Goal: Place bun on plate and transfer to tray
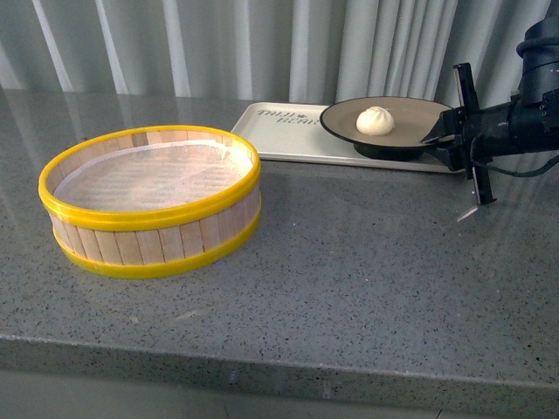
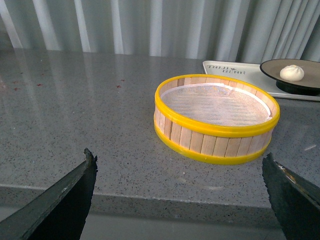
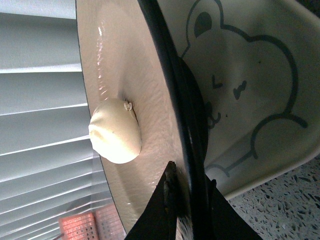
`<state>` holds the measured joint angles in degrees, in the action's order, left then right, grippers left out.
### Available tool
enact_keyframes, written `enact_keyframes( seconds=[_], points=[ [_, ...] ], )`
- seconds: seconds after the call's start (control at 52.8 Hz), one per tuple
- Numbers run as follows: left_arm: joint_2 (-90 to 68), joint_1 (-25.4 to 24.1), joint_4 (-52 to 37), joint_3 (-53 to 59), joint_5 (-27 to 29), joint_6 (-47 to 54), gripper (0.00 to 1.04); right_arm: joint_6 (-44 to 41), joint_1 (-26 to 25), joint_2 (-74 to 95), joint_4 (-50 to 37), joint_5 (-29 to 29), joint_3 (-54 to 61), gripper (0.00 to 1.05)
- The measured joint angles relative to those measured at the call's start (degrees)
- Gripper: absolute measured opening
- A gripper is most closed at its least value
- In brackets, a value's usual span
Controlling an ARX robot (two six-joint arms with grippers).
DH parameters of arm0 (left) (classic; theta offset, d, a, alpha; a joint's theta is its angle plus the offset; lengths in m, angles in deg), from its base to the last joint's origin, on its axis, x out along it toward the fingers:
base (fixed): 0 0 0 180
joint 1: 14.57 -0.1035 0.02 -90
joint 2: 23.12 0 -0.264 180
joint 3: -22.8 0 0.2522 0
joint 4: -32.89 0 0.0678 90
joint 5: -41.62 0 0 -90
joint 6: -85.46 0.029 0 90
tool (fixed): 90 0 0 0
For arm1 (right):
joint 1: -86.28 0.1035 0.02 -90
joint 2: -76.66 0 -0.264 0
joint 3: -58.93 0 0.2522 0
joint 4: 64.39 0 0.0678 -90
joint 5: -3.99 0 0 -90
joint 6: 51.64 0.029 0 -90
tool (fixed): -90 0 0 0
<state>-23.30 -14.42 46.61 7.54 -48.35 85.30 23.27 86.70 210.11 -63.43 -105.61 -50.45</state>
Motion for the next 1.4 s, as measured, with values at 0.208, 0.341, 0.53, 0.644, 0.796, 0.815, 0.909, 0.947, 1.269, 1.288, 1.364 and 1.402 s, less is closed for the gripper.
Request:
enact_keyframes(
  seconds=[0.208,0.341,0.53,0.644,0.796,0.815,0.909,0.947,1.269,1.288,1.364,1.402],
  points=[
    [0.00,0.00,0.00,0.00,0.02,0.00,0.98,-0.13,-0.15,-0.28,-0.96,-0.04,0.37,0.34],
    [0.00,0.00,0.00,0.00,0.02,0.00,0.98,-0.15,-0.48,-1.31,-1.03,0.52,1.42,0.55],
    [0.00,0.00,0.00,0.00,0.02,0.02,0.98,-0.13,-1.03,-4.52,-1.64,1.11,4.94,0.89],
    [0.00,0.00,0.00,0.00,0.02,0.00,0.98,0.20,-1.03,-6.88,-1.68,1.77,7.34,0.97],
    [0.00,0.00,0.00,0.00,0.02,0.00,0.98,1.49,-0.59,-12.50,-3.19,2.05,13.75,0.96],
    [0.00,0.00,0.00,0.00,0.02,0.00,0.98,1.70,-0.50,-13.18,-3.39,2.10,14.49,0.96],
    [0.00,0.00,0.00,0.00,0.02,0.00,0.98,2.82,-0.07,-17.53,-3.28,3.43,18.88,0.96],
    [0.00,0.00,0.00,0.00,0.02,0.00,0.98,3.61,0.04,-19.26,-3.17,4.09,20.65,0.96],
    [0.00,0.00,0.00,0.00,0.02,0.00,0.98,-8.68,2.21,-41.83,-2.97,13.33,41.70,0.96],
    [0.00,0.00,0.00,0.00,0.02,0.02,0.98,-9.03,2.23,-42.01,-3.02,13.33,41.70,0.96],
    [0.00,0.00,0.00,0.00,0.02,0.00,0.98,-10.56,2.45,-42.27,-3.21,13.33,41.70,0.96],
    [-0.02,0.00,0.00,0.00,0.00,0.00,0.98,-10.93,2.51,-42.10,-3.26,13.40,41.86,0.96]
  ],
)
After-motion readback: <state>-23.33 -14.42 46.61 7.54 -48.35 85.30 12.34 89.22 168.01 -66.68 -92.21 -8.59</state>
